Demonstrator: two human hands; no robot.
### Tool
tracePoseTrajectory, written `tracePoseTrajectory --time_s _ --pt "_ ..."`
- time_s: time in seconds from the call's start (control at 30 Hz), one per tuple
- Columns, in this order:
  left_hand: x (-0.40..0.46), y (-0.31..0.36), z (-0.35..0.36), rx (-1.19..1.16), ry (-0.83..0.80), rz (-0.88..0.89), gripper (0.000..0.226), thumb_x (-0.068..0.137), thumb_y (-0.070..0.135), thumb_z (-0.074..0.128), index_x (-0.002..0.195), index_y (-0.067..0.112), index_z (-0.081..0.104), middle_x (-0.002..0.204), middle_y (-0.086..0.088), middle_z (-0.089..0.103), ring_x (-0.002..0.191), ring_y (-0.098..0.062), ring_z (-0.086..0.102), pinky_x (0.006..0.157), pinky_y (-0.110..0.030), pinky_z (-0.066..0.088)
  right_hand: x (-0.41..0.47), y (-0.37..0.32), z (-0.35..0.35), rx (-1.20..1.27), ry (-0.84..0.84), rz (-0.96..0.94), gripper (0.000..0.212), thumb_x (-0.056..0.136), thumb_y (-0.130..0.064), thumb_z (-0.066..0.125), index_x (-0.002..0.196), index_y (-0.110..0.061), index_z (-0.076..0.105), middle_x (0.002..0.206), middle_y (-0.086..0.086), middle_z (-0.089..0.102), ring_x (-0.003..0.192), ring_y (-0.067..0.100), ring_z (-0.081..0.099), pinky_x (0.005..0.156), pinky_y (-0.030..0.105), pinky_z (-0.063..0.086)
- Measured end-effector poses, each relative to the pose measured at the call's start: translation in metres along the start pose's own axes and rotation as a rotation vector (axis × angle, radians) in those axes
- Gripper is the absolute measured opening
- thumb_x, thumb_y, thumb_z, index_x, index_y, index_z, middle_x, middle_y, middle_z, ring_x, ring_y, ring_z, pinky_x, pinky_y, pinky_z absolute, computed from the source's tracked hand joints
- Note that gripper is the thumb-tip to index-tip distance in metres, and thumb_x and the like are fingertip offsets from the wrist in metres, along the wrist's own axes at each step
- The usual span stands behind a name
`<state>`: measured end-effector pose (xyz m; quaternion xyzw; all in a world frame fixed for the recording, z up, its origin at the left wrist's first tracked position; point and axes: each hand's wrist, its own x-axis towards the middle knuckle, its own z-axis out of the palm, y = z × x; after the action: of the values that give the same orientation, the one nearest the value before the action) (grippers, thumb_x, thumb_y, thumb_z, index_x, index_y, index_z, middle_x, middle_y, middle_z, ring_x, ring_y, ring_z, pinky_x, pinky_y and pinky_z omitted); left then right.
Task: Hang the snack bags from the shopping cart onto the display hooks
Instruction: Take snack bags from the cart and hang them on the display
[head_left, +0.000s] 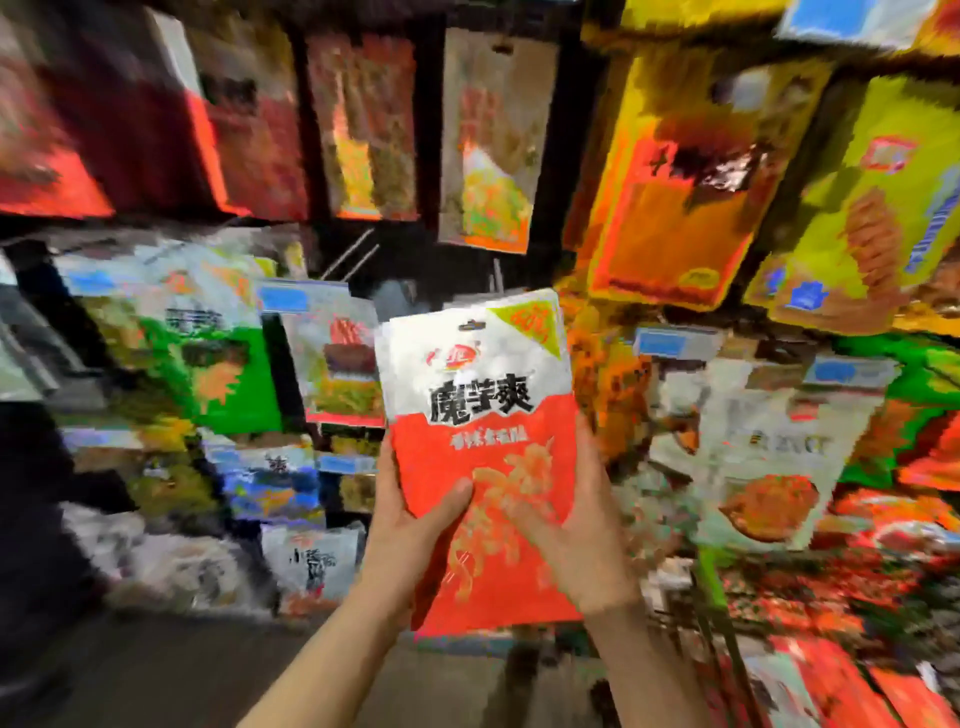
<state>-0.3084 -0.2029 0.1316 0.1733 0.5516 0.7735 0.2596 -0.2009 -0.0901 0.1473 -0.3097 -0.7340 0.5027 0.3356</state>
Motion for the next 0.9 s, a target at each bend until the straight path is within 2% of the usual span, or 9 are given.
tracePoseTrajectory --time_s 0.1,0.23,0.33,0.43,0.53,0.63,0.73,0.8,0.9 --pt "0.016 0.023 -0.089 -0.024 0.117 0.023 0.09 0.06 0.026 0.088 0.134 0.042 0.041 0.127 -0.003 0.063 0.112 -0.023 0.063 0.096 -0.047 0.049 0.001 -0.03 0.082 -0.065 -0.179 0.026 0.087 0.071 -0.018 0.083 0.141 -0.035 0.035 0.131 -0.017 0.052 0.117 0.002 0.053 0.102 0.027 0.043" --pt "0.034 0.063 -0.197 -0.04 0.219 0.078 0.091 0.062 0.027 0.083 0.14 0.038 0.037 0.125 0.001 0.064 0.11 -0.021 0.065 0.088 -0.041 0.053 -0.001 -0.073 0.197 0.043 -0.29 -0.062 0.097 0.065 -0.014 0.087 0.139 -0.046 0.033 0.124 -0.027 0.057 0.111 -0.009 0.056 0.097 0.022 0.044" --pt "0.044 0.089 -0.267 -0.072 0.279 0.113 0.088 0.066 0.021 0.086 0.138 0.039 0.039 0.123 -0.001 0.065 0.109 -0.023 0.065 0.09 -0.046 0.052 -0.001 -0.098 0.27 0.086 -0.363 -0.104 0.092 0.066 -0.014 0.086 0.13 -0.056 0.034 0.12 -0.034 0.055 0.109 -0.015 0.054 0.097 0.02 0.043" --pt "0.047 0.112 -0.32 -0.107 0.302 0.122 0.089 0.06 0.027 0.084 0.136 0.043 0.04 0.125 -0.005 0.065 0.112 -0.028 0.063 0.094 -0.05 0.049 -0.003 -0.121 0.323 0.129 -0.459 -0.091 0.087 0.07 -0.025 0.085 0.128 -0.063 0.033 0.118 -0.037 0.056 0.113 -0.007 0.056 0.102 0.035 0.046" --pt "0.047 0.13 -0.358 -0.113 0.352 0.16 0.087 0.057 0.027 0.081 0.134 0.04 0.044 0.122 -0.004 0.066 0.11 -0.026 0.065 0.088 -0.044 0.052 -0.006 -0.136 0.368 0.149 -0.515 -0.085 0.088 0.067 -0.033 0.085 0.125 -0.069 0.03 0.126 -0.026 0.056 0.115 -0.001 0.057 0.102 0.041 0.046" --pt "0.048 0.144 -0.387 -0.097 0.419 0.202 0.082 0.065 0.017 0.079 0.134 0.039 0.043 0.119 -0.003 0.068 0.107 -0.025 0.066 0.082 -0.039 0.055 -0.005 -0.146 0.406 0.171 -0.555 -0.077 0.09 0.065 -0.032 0.086 0.133 -0.057 0.033 0.129 -0.022 0.056 0.117 0.001 0.057 0.103 0.041 0.046" --pt "0.05 0.161 -0.407 -0.049 0.488 0.236 0.089 0.062 0.017 0.083 0.136 0.041 0.04 0.117 -0.001 0.069 0.105 -0.024 0.067 0.082 -0.04 0.056 0.001 -0.156 0.434 0.2 -0.601 -0.08 0.082 0.071 -0.013 0.083 0.123 -0.058 0.038 0.109 -0.034 0.062 0.104 -0.006 0.062 0.099 0.035 0.049" --pt "0.055 0.173 -0.415 -0.018 0.527 0.251 0.095 0.06 0.022 0.091 0.135 0.045 0.038 0.118 0.001 0.068 0.103 -0.022 0.068 0.083 -0.042 0.056 0.01 -0.165 0.448 0.216 -0.632 -0.096 0.078 0.073 -0.008 0.081 0.118 -0.059 0.042 0.103 -0.028 0.067 0.098 -0.002 0.066 0.094 0.037 0.052" --pt "0.07 0.191 -0.421 -0.013 0.582 0.261 0.063 0.074 0.032 0.068 0.127 0.05 0.04 0.123 0.003 0.064 0.103 -0.019 0.067 0.081 -0.037 0.057 0.03 -0.177 0.464 0.277 -0.658 -0.092 0.075 0.074 0.0 0.078 0.113 -0.057 0.048 0.1 -0.007 0.073 0.094 0.01 0.07 0.089 0.045 0.054"
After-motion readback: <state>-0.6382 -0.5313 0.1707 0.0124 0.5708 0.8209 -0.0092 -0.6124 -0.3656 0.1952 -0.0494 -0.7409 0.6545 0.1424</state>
